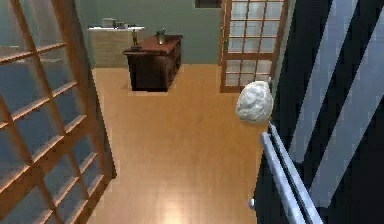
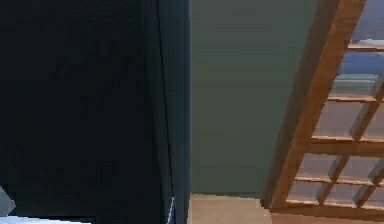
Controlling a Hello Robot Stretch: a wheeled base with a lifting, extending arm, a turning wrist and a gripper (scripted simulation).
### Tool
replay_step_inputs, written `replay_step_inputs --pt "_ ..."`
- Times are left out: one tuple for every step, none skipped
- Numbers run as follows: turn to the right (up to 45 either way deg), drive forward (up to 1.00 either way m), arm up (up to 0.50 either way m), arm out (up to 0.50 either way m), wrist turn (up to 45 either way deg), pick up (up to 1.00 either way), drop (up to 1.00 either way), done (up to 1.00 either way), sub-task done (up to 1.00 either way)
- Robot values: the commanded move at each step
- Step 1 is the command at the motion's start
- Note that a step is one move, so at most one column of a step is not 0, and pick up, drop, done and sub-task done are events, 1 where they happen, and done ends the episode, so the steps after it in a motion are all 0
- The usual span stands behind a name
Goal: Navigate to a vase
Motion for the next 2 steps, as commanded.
replay_step_inputs --pt "0.0 1.00 0.00 0.00 0.0 0.00 0.00 0.00 0.00" --pt "3.0 0.00 0.00 0.00 0.0 0.00 0.00 0.00 0.00"
